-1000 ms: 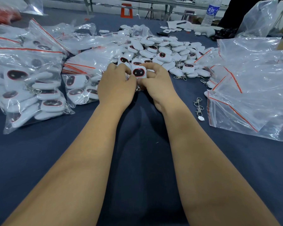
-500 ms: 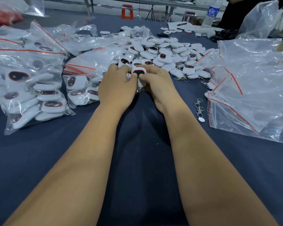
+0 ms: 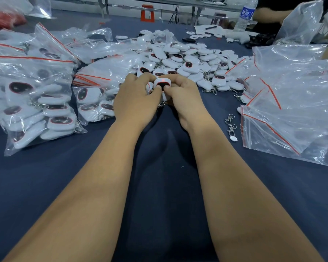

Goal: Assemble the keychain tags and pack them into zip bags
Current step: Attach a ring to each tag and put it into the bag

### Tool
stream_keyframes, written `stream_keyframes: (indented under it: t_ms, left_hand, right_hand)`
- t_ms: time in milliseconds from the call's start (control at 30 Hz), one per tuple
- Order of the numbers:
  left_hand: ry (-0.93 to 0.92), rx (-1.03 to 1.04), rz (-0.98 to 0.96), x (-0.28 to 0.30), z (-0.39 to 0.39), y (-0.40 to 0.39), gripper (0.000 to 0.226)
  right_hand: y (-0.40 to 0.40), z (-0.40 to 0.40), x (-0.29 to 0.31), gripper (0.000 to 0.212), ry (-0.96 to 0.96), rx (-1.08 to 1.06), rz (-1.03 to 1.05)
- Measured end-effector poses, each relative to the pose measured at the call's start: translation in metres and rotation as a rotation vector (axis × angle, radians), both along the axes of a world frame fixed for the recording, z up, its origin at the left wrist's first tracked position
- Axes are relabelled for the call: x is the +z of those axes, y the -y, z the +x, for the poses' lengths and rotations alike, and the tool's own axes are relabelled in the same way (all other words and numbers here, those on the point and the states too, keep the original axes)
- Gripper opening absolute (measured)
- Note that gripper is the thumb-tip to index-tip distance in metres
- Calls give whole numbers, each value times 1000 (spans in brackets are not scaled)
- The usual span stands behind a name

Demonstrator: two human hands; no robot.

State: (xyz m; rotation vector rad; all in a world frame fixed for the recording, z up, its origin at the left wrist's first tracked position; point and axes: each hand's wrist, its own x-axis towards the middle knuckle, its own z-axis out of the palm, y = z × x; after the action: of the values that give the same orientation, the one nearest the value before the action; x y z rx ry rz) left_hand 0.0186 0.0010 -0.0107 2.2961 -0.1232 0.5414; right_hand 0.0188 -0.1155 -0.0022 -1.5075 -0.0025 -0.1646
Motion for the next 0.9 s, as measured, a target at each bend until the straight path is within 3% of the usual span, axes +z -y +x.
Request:
stream_keyframes:
  t_ms: [600,767,900]
  left_hand:
    - [33,-7,-13,2,-3,1,24]
    - [1,24,-146,7,-6,1,32]
    - [6,64,-19,10,-9,1,43]
  right_hand:
    - [-2,-5,2,32,12,26,14]
    - [-3,-3,0,17,-37,-42,-4]
    - [-3,-5,3,10,-8,-92,80]
